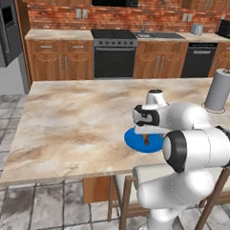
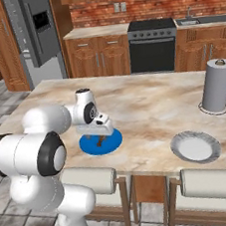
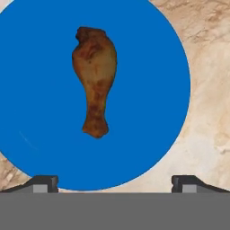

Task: Transport the chicken drumstick and lemon to the fridge. Place the chicken drumstick on the rack containing meat and place the lemon on the rack containing the vegetable, ensuring meats and vegetables are on different racks.

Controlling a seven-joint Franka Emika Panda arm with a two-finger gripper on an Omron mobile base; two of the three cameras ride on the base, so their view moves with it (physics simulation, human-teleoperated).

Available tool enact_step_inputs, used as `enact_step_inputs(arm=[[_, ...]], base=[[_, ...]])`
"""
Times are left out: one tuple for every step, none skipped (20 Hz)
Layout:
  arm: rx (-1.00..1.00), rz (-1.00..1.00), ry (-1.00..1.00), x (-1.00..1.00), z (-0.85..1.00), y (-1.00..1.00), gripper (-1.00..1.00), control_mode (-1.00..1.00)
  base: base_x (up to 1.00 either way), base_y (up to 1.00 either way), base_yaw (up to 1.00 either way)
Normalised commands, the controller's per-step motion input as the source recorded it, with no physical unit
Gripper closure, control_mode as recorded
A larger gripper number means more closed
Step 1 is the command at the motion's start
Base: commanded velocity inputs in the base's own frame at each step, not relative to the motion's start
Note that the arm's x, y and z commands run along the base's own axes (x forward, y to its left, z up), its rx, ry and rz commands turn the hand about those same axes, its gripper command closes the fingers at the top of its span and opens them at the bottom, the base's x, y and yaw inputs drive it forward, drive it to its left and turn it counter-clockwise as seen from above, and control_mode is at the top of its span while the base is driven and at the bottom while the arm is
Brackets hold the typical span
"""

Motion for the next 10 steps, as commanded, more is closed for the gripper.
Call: enact_step_inputs(arm=[[0.00,0.00,0.00,0.31,-0.35,-0.01,-1.00,-1.00],[0.00,0.00,0.00,0.28,-0.40,-0.01,-1.00,-1.00],[0.00,0.00,0.00,0.31,-0.38,-0.01,-1.00,-1.00],[0.00,0.00,0.00,0.32,-0.36,0.00,-1.00,-1.00],[0.00,0.00,0.00,0.30,-0.32,0.00,-1.00,-1.00],[0.00,0.00,0.00,0.28,-0.31,0.00,-1.00,-1.00],[0.00,0.00,0.00,0.26,-0.30,0.00,-1.00,-1.00],[0.00,0.00,0.01,0.22,-0.28,0.00,-1.00,-1.00],[0.00,0.00,0.02,0.16,-0.23,0.00,-1.00,-1.00],[0.00,0.00,0.00,0.12,-0.21,0.00,-1.00,-1.00]], base=[[0.00,0.00,0.00],[0.00,0.00,0.00],[0.00,0.00,0.00],[0.00,0.00,0.00],[0.00,0.00,0.00],[0.00,0.00,0.00],[0.00,0.00,0.00],[0.00,0.00,0.00],[0.00,0.00,0.00],[0.00,0.00,0.00]])
